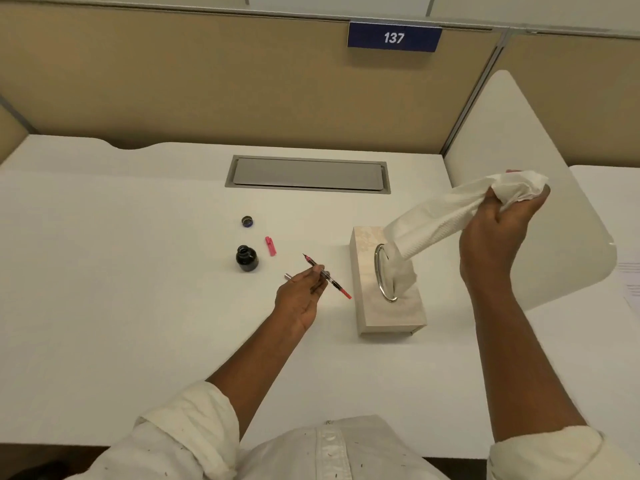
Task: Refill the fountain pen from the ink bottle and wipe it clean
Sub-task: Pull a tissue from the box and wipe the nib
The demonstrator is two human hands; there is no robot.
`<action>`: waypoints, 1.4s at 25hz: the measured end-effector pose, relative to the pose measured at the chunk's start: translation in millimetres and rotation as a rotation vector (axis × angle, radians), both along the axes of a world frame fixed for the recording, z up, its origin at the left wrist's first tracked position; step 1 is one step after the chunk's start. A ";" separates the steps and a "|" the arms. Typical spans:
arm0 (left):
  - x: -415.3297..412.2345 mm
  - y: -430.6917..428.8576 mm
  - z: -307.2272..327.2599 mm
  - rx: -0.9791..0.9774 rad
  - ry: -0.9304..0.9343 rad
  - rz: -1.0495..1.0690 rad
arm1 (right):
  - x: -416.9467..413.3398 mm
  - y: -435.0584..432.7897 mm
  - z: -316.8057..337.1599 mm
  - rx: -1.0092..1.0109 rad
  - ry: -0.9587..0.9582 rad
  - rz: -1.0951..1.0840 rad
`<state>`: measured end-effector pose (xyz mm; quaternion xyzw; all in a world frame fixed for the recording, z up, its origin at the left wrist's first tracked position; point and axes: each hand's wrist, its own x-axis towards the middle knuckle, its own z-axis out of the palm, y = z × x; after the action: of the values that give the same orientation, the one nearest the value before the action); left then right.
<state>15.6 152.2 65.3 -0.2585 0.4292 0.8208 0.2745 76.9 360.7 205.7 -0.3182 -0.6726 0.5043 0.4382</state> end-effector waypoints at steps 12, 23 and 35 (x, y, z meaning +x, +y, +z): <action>-13.6 -103.8 33.1 -0.102 0.125 0.029 | -45.8 -107.4 -31.6 0.145 -0.360 0.268; -47.2 -178.3 59.8 -0.222 0.230 -0.077 | -95.0 -191.9 -82.8 0.114 -0.379 0.380; -88.2 -210.5 54.6 -0.165 0.229 -0.247 | -143.6 -256.2 -106.6 -0.672 -0.472 0.531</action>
<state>-72.6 -58.3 119.9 -0.1303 0.5521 0.7667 0.3006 -66.7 104.5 99.1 -0.3651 -0.6116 0.7019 0.0031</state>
